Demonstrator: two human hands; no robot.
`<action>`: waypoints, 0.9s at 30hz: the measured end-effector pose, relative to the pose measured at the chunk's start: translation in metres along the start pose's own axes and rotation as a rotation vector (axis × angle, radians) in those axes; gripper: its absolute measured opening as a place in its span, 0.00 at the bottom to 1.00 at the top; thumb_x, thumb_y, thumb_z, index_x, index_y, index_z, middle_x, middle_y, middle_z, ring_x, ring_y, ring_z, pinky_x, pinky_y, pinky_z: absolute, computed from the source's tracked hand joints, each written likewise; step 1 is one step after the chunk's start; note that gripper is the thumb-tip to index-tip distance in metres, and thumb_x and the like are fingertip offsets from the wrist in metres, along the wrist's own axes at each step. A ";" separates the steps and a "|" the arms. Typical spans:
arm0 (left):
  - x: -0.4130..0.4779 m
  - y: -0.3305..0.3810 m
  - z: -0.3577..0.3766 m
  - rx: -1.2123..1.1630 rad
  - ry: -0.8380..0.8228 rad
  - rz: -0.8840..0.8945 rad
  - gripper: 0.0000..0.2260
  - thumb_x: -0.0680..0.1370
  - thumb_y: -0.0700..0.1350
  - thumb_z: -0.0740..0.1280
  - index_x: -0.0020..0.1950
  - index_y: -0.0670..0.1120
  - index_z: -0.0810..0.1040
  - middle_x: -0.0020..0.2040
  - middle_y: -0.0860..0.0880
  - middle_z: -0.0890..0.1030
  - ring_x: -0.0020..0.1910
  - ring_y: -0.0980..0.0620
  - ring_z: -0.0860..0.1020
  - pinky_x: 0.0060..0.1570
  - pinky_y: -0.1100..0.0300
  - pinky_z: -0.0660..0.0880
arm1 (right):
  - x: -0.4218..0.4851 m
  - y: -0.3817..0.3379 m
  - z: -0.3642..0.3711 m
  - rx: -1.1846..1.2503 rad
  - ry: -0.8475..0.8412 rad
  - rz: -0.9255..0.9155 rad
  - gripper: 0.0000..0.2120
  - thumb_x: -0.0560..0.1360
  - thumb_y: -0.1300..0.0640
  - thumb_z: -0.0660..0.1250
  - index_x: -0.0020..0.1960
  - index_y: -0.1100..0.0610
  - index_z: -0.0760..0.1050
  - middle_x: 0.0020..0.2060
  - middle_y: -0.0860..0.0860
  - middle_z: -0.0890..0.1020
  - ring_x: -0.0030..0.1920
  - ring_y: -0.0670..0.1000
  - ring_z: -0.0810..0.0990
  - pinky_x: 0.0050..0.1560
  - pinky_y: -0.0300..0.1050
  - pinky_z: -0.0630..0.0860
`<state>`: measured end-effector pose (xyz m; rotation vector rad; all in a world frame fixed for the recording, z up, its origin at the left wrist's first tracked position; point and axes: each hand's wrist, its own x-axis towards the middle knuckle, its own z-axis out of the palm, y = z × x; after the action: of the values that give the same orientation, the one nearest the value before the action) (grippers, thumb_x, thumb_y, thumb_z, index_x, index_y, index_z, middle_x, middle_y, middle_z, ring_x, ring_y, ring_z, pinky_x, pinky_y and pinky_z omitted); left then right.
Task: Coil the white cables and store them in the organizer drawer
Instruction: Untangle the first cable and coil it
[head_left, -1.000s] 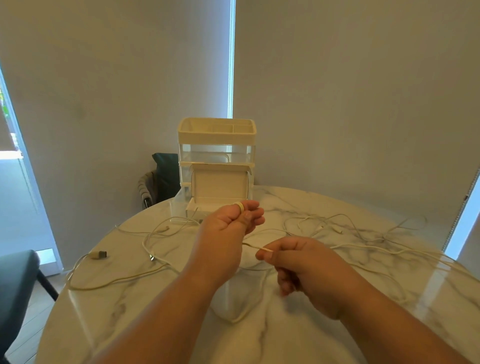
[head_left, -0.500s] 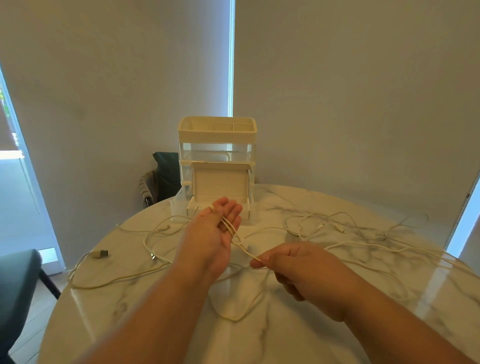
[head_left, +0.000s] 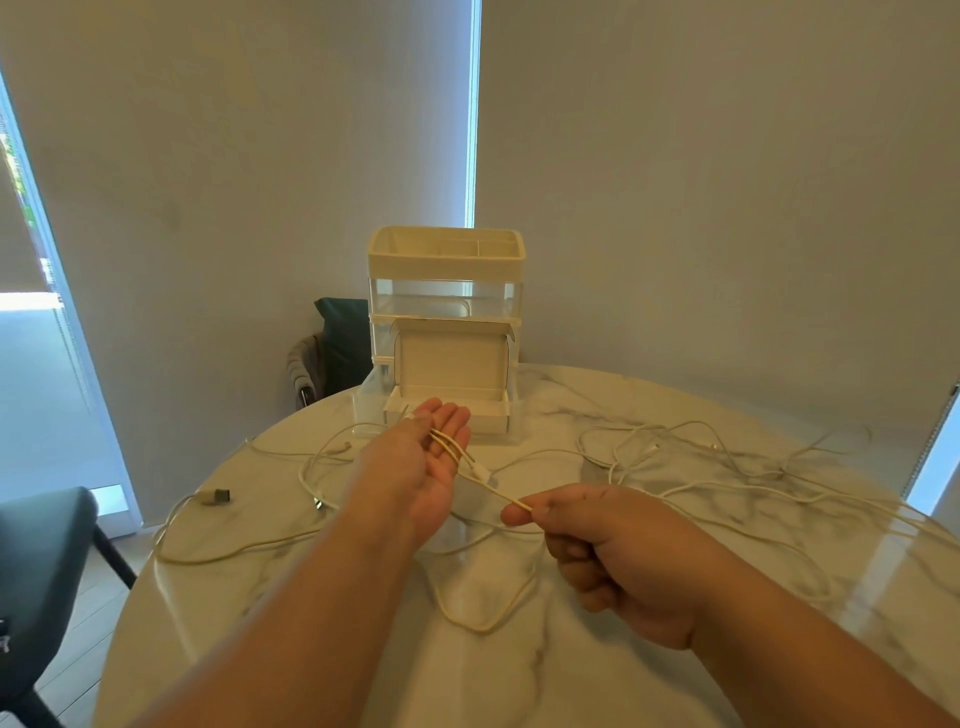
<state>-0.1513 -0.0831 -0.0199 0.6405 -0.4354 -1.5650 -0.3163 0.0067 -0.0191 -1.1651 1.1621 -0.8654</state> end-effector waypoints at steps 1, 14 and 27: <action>-0.001 -0.001 0.001 0.035 -0.017 0.017 0.13 0.85 0.38 0.54 0.67 0.36 0.71 0.61 0.39 0.79 0.59 0.43 0.79 0.59 0.52 0.74 | 0.000 0.000 0.000 -0.006 0.002 -0.009 0.11 0.80 0.59 0.62 0.55 0.62 0.81 0.26 0.47 0.62 0.25 0.45 0.56 0.24 0.36 0.53; 0.003 -0.003 -0.001 0.033 0.019 0.068 0.10 0.85 0.40 0.56 0.57 0.39 0.75 0.47 0.42 0.82 0.49 0.46 0.83 0.60 0.51 0.75 | 0.002 0.006 0.006 -0.045 -0.002 -0.043 0.10 0.81 0.60 0.62 0.55 0.62 0.81 0.26 0.47 0.61 0.25 0.45 0.55 0.24 0.36 0.54; -0.015 -0.018 0.001 0.874 -0.281 0.440 0.10 0.82 0.40 0.62 0.51 0.48 0.82 0.48 0.51 0.86 0.52 0.56 0.83 0.61 0.54 0.75 | -0.002 -0.004 0.001 -0.020 0.138 -0.126 0.10 0.79 0.59 0.64 0.52 0.62 0.82 0.26 0.49 0.62 0.26 0.46 0.58 0.27 0.39 0.56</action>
<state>-0.1653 -0.0668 -0.0285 0.8984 -1.4122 -0.9949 -0.3155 0.0078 -0.0149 -1.2206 1.2210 -1.0455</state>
